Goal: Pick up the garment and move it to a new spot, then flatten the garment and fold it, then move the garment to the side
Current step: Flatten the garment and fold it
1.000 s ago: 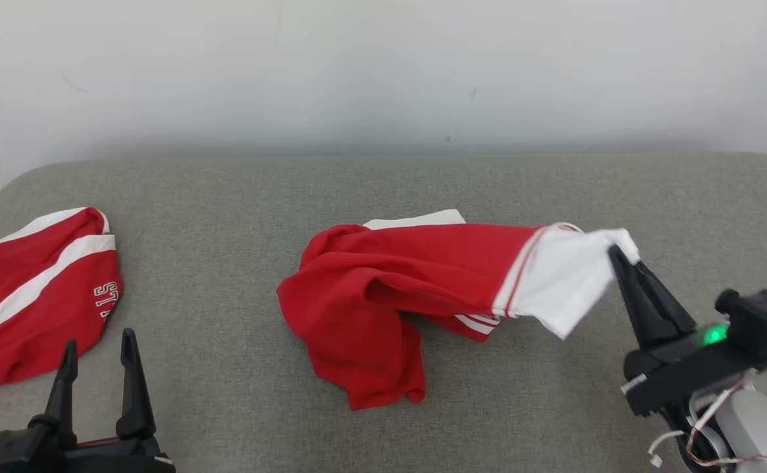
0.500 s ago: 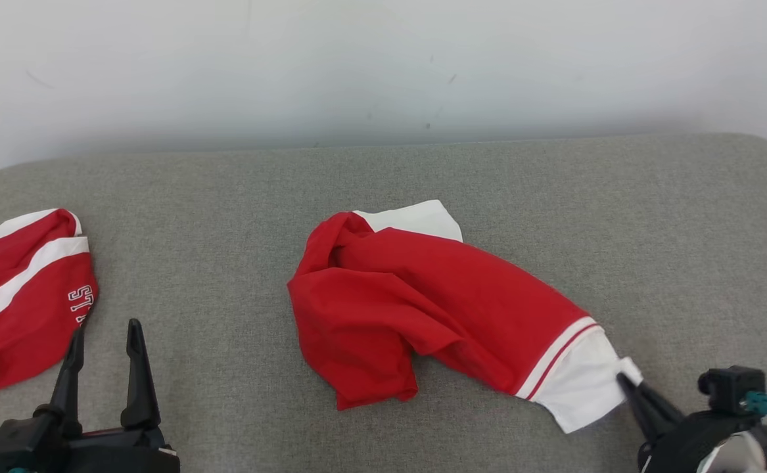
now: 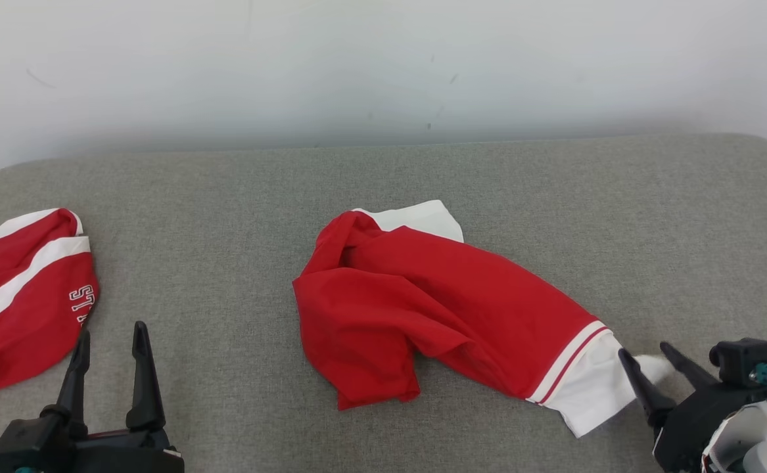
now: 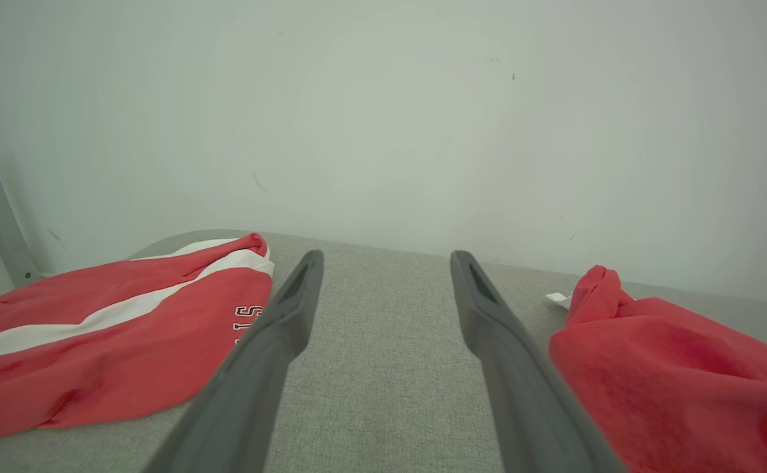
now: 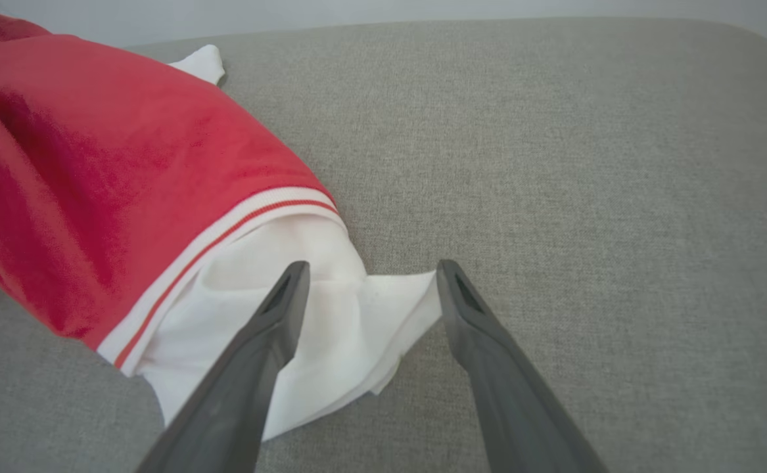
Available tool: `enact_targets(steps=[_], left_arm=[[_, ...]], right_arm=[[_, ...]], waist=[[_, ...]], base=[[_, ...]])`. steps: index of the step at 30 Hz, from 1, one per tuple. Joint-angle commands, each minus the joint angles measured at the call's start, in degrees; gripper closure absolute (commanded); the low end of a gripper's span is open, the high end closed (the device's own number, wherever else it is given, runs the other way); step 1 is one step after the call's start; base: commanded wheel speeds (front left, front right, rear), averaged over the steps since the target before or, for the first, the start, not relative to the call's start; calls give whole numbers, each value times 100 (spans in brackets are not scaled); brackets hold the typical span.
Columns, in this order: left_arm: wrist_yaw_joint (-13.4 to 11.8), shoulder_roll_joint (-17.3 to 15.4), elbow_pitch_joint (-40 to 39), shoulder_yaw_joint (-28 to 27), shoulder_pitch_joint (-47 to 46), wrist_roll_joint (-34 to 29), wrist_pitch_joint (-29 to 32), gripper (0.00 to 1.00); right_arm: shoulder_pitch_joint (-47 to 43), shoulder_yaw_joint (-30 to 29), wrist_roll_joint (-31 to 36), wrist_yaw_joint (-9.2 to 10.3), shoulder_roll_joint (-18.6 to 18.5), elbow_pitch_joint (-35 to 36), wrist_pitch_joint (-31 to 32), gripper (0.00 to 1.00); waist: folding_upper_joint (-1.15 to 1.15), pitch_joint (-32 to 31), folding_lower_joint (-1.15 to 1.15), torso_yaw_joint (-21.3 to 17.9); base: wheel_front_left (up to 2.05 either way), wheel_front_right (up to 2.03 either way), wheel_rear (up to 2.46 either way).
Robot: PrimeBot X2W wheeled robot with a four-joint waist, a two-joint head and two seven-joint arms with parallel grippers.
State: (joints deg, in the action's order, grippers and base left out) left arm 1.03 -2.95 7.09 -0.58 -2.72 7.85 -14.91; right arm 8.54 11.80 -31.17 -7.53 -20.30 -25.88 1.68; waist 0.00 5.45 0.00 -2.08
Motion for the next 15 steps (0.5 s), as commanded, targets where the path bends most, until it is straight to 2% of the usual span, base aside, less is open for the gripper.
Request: enact_targets(steps=[1, 4, 6, 9, 15], left_arm=[[3, -15, 6, -1, -58, 1, -33, 0], [-6, -13, 0, -9, -49, -3, -33, 0], [-10, -12, -25, -28, -49, -8, -33, 0], [-7, -10, -33, -24, -57, -25, -33, 0], [-7, -8, -48, 23, -51, -62, -33, 0]], right_arm=[[62, -97, 61, 8, 11, 91, -95, 0], [100, -260, 246, 8, 10, 355, -368, 0], [150, -315, 325, 8, 112, 740, -880, 0], [155, -265, 376, 8, 180, 1004, -1279, 0], [239, -297, 622, 8, 373, 1207, -1629, 0]], waist=[[0, -10, 0, -3], [0, -24, 0, -16], [0, -24, 0, -33], [0, -31, 0, -41], [0, -82, 0, -18]], base=[[0, 0, 0], [0, 0, 0], [0, 0, 0], [0, 0, 0], [0, 0, 0]])
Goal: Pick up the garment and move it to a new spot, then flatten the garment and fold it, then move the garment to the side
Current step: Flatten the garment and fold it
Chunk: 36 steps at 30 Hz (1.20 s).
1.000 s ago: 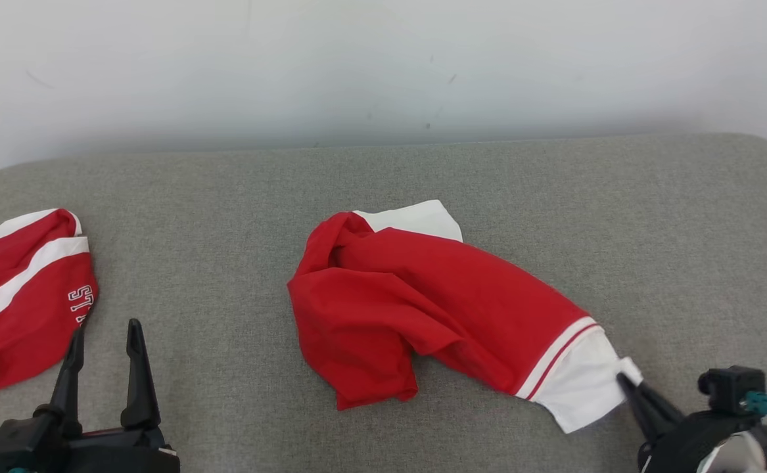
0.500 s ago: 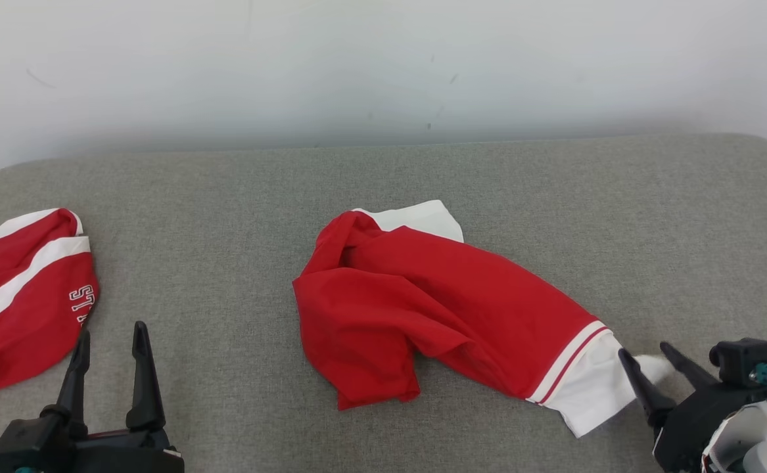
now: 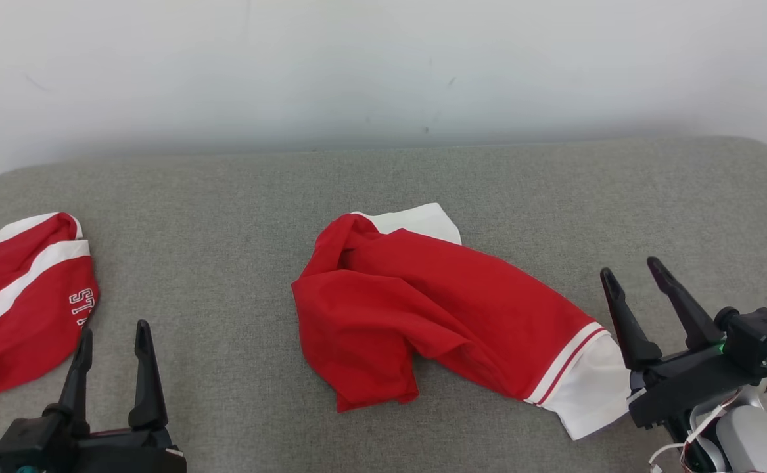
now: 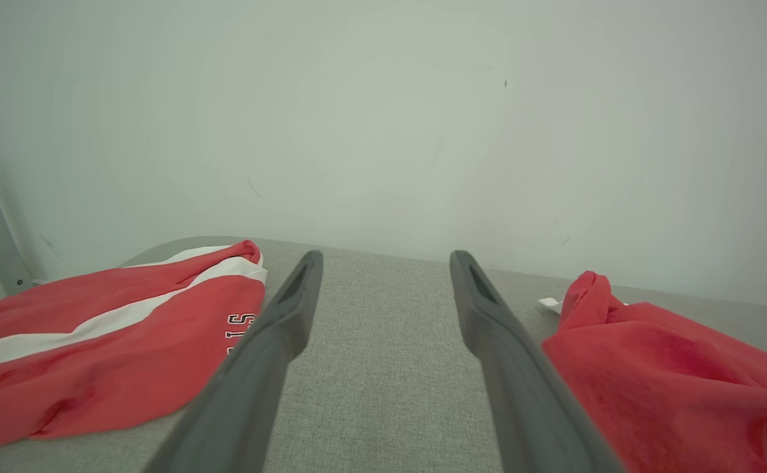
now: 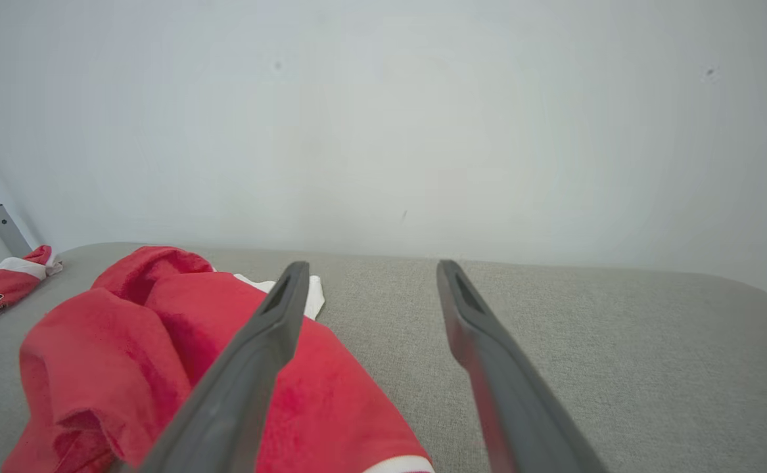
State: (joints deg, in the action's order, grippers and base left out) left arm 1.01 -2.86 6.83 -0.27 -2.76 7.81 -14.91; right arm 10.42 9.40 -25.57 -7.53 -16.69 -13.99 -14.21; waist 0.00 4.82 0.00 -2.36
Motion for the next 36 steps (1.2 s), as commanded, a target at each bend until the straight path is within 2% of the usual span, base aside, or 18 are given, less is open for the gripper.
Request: enact_targets(steps=[1, 13, 17, 27, 31, 36], left_arm=[[-7, -16, -19, -3, -37, -59, -33, 0], [-29, -16, -35, -137, 246, -32, -33, 0], [-5, -16, -15, -163, 288, -46, -33, 0], [25, -14, 66, -174, 342, 28, -33, 0], [135, -13, 325, 39, 265, 38, -30, 0], [310, -14, 645, 654, 22, 70, 159, 0]], right_arm=[[45, -110, 99, 8, 45, 32, -66, 0], [-546, -971, 481, 8, 601, 340, -103, 0], [-716, -1008, 615, 7, 782, 391, -104, 0], [-798, -1039, 710, 7, 882, 328, -105, 0], [-783, -1030, 739, 7, 892, 283, -105, 0], [-732, -1012, 749, 7, 861, 261, -105, 0]], waist=[[0, -37, 0, 18], [0, -314, 0, 57], [0, -382, 0, 43], [0, -466, 0, 20], [0, -477, 0, 16], [0, -460, 0, 18]], base=[[0, 0, 0], [0, 0, 0], [0, 0, 0], [0, 0, 0], [0, 0, 0], [0, 0, 0]])
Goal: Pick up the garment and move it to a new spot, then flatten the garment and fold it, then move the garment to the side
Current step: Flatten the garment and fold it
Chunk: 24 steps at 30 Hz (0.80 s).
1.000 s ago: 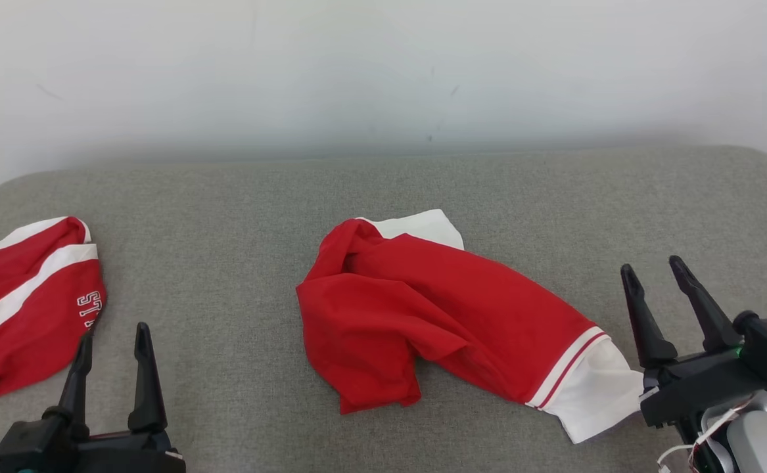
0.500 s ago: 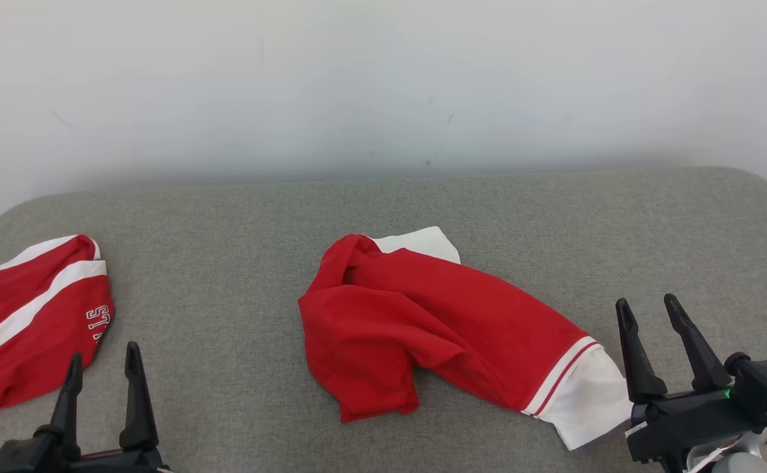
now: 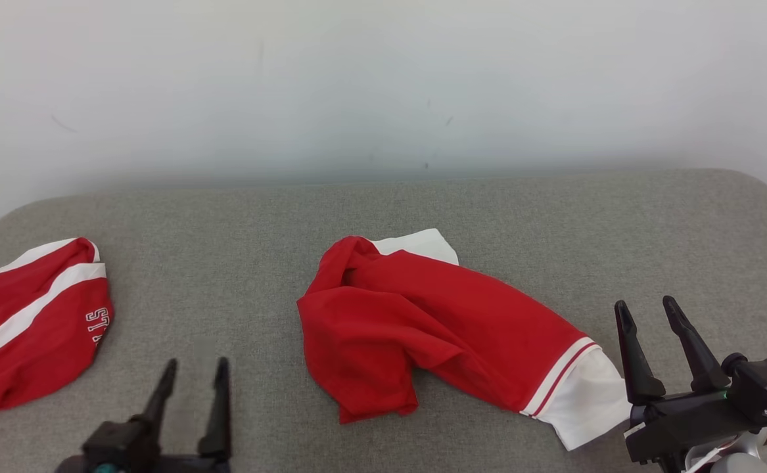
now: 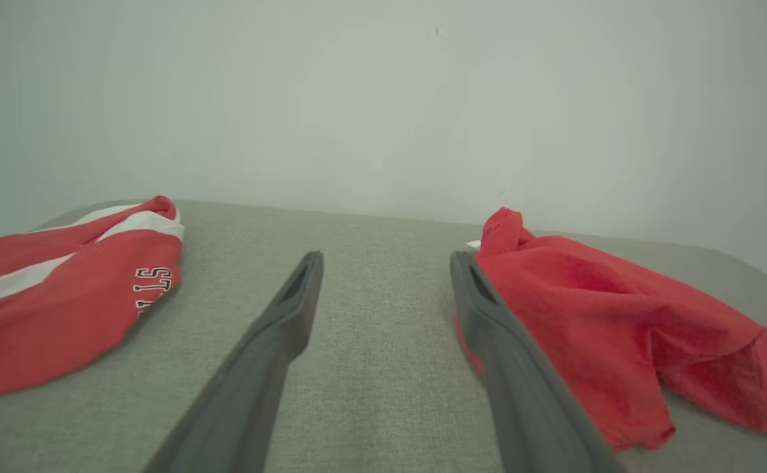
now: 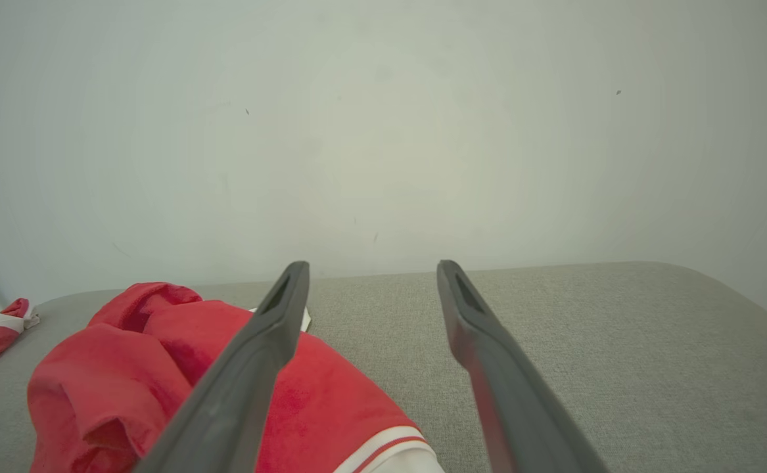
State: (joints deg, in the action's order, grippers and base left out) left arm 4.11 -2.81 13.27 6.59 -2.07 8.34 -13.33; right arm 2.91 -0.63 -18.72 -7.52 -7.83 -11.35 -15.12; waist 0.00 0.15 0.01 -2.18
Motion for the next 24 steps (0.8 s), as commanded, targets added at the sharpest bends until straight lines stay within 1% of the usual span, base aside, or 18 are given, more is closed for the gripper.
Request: enact_targets(steps=[1, 7, 13, 18, 21, 22, 24], left_arm=[[47, -19, 99, 109, -120, 30, 6, 0], [176, -22, 903, 889, -515, 247, 115, 0], [223, -27, 1719, 1438, -820, 654, 380, 0], [261, -23, 2186, 1726, -1068, 960, 451, 0], [286, -23, 2396, 2009, -1230, 1050, 487, 0], [286, -23, 2396, 2009, -1230, 1050, 487, 0], [320, -23, 2520, 2315, -1371, 1249, 443, 0]], right_arm=[[32, -9, 58, 6, -31, -2, -13, 0], [75, 34, 48, 6, -59, -40, -14, 0], [125, 59, 37, 6, -63, -80, -14, 0], [144, 57, 39, 6, -45, -90, -14, 0], [171, 47, 40, 6, -40, -105, -14, 0], [171, 47, 40, 6, -40, -105, -14, 0], [214, 76, 40, 6, -30, -121, -14, 0]], waist=[[0, 17, -1, 2], [0, 90, -1, -19], [0, 174, -1, -79], [0, 239, -1, -116], [0, 265, -1, -122], [0, 265, -1, -122], [0, 284, -1, -144]], base=[[0, 0, 0], [0, 0, 0], [0, 0, 0], [0, 0, 0], [0, 0, 0], [0, 0, 0], [0, 0, 0]])
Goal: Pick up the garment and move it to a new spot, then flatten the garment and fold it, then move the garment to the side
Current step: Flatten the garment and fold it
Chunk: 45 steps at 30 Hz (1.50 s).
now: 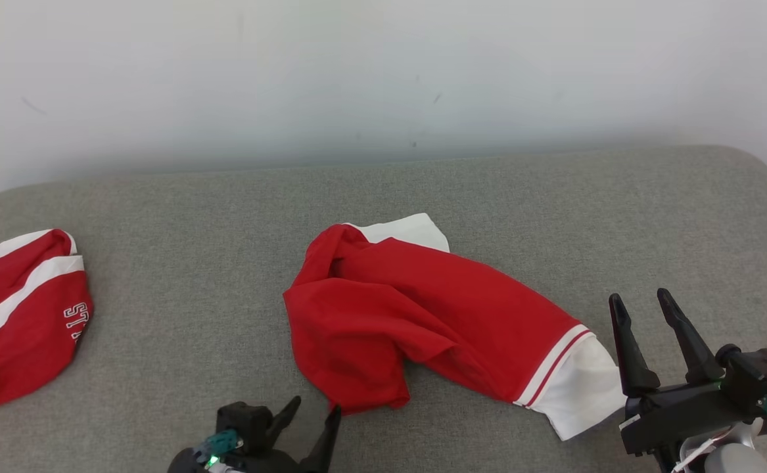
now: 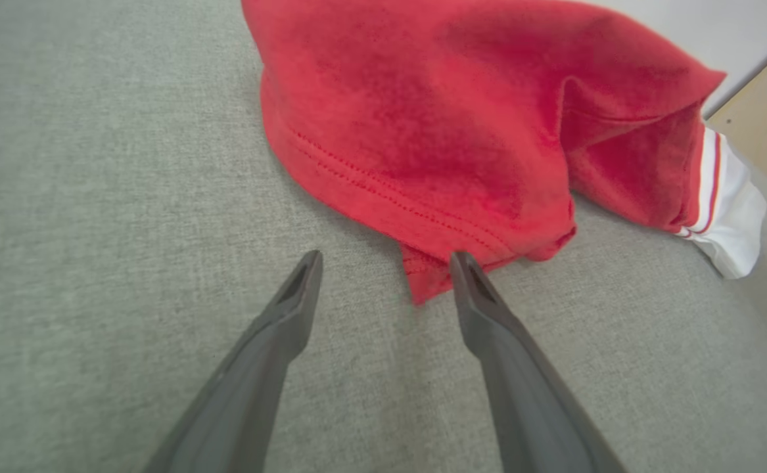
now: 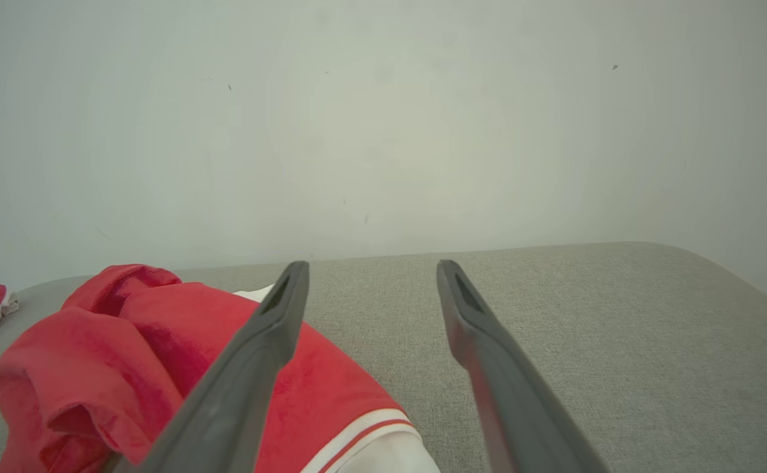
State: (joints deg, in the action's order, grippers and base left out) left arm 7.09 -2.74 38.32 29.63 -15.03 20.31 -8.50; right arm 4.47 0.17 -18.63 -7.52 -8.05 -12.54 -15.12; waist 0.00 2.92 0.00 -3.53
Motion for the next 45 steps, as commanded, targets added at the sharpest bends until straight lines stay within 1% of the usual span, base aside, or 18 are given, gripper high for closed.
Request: enact_targets(steps=[1, 5, 13, 14, 15, 16, 18, 20, 24, 25, 30, 34, 39, 42, 45], left_arm=[[29, -30, 56, 125, -121, 116, -37, 0], [40, -31, 188, 378, -254, 241, -75, 0], [32, -30, 561, 836, -527, 702, -257, 0], [32, -30, 587, 895, -550, 770, -286, 52], [33, -31, 621, 948, -585, 819, -330, 71], [34, -32, 661, 993, -616, 859, -358, 100], [34, -32, 743, 1064, -653, 903, -438, 100], [32, -31, 777, 1018, -723, 937, -533, 100], [-116, -106, 696, 879, -798, 813, -639, 100], [-216, -177, 547, 783, -814, 748, -666, 100], [-521, -469, -204, 467, -679, 609, -670, 100], [-769, -763, -717, 343, -516, 506, -661, 100], [-1074, -1143, -1353, 182, -231, 522, -459, 100], [-1147, -1281, -1647, 148, -24, 605, -305, 100], [-1083, -1320, -1747, 197, 177, 707, -188, 100]], right_arm=[[71, 5, 30, 6, -3, -6, -14, 0], [101, 40, 24, 6, 13, -18, -14, 0], [159, 94, 39, 6, 22, -54, -14, 0], [160, 99, 53, 6, 27, -55, -14, 0], [166, 102, 53, 6, 27, -58, -14, 0], [172, 104, 53, 6, 23, -64, -14, 0], [178, 110, 54, 6, 29, -58, -14, 0], [161, 91, 50, 6, 22, -46, -14, 0], [78, 73, 49, 6, 35, -52, -14, 0], [58, 83, 52, 6, 49, -75, -14, 0], [10, 117, -33, 6, 52, -125, -14, 0], [-24, 128, -45, 7, 75, -165, -13, 0], [-33, 142, -67, 6, 57, -210, -14, 0], [-25, 146, -76, 6, 44, -229, -14, 0], [13, 171, -85, 6, 35, -249, -13, 0]], waist=[[0, 14, 0, -20], [0, 36, 0, -56], [0, 69, 0, -169], [0, 72, 0, -180], [0, 76, 0, -191], [0, 79, 0, -196], [0, 83, 0, -200], [0, 80, 0, -182], [0, 47, 0, -75], [0, 17, 0, -7], [0, -76, 0, 218], [0, -141, 0, 384], [0, -166, 0, 553], [0, -156, 0, 623], [0, -140, 0, 661]], base=[[0, 0, 0], [0, 0, 0], [0, 0, 0], [0, 0, 0], [0, 0, 0], [0, 0, 0], [0, 0, 0], [0, 0, 0], [0, 0, 0], [0, 0, 0], [0, 0, 0], [0, 0, 0], [0, 0, 0], [0, 0, 0], [0, 0, 0]])
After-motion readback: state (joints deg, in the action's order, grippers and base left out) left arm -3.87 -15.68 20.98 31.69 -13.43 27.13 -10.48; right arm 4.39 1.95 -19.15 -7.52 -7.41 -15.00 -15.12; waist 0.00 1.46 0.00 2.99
